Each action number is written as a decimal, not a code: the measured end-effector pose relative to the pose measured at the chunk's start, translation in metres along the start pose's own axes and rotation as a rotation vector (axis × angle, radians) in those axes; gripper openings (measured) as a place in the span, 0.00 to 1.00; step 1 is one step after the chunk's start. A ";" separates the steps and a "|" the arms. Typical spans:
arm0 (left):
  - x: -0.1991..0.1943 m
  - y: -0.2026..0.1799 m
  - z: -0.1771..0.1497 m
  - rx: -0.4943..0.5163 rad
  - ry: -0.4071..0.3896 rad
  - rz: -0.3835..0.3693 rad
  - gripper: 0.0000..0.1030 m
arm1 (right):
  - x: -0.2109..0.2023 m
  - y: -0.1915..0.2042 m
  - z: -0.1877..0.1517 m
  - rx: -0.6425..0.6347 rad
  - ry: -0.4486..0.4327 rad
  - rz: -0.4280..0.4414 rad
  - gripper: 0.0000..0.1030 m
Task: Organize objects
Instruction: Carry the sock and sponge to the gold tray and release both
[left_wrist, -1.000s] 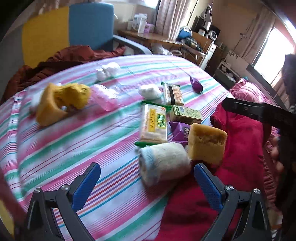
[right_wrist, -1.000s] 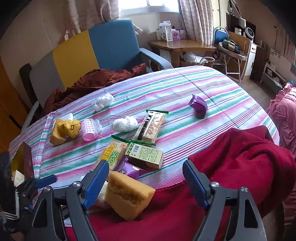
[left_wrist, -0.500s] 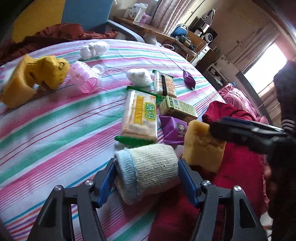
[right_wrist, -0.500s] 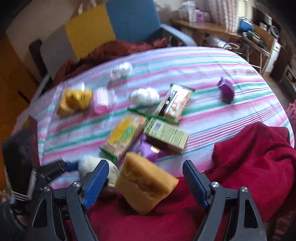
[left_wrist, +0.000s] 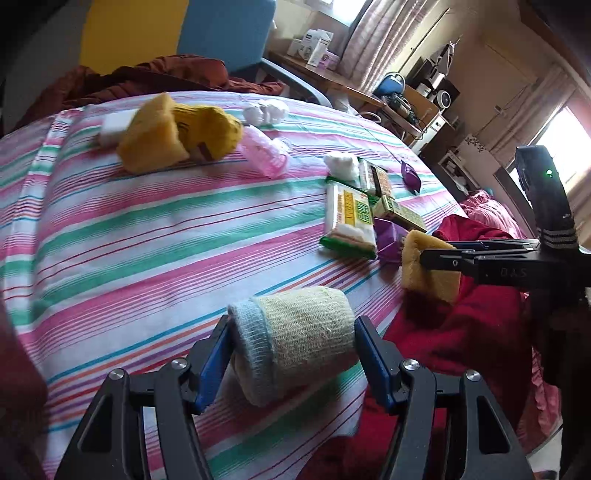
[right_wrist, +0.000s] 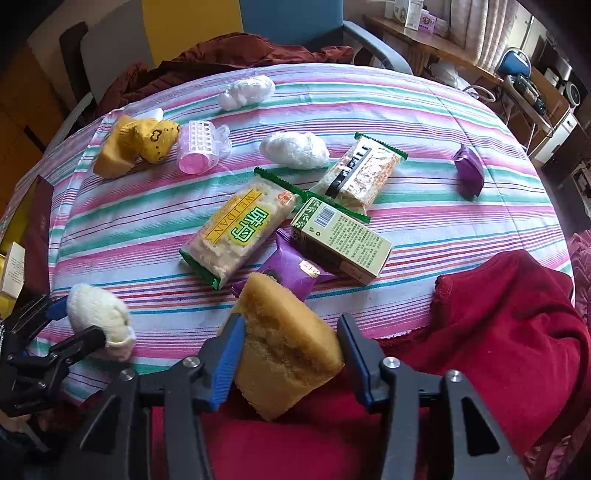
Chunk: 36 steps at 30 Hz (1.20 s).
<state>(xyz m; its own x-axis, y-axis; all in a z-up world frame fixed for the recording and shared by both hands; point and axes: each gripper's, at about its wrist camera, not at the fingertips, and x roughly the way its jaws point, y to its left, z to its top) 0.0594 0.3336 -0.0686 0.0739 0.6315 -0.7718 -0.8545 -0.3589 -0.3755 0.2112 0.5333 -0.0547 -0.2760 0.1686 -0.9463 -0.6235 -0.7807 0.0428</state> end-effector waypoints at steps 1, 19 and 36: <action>-0.005 0.002 -0.003 -0.003 -0.007 0.003 0.64 | -0.003 0.001 -0.001 0.004 -0.010 -0.002 0.44; -0.135 0.061 -0.036 -0.177 -0.255 0.103 0.64 | -0.078 0.120 0.027 -0.177 -0.267 0.197 0.33; -0.254 0.183 -0.098 -0.476 -0.442 0.392 0.64 | -0.068 0.318 0.029 -0.483 -0.230 0.471 0.33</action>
<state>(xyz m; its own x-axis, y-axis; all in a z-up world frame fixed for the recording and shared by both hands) -0.0651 0.0398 0.0084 -0.4886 0.5770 -0.6545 -0.4538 -0.8087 -0.3742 0.0104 0.2907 0.0320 -0.6168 -0.1711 -0.7683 -0.0209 -0.9722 0.2333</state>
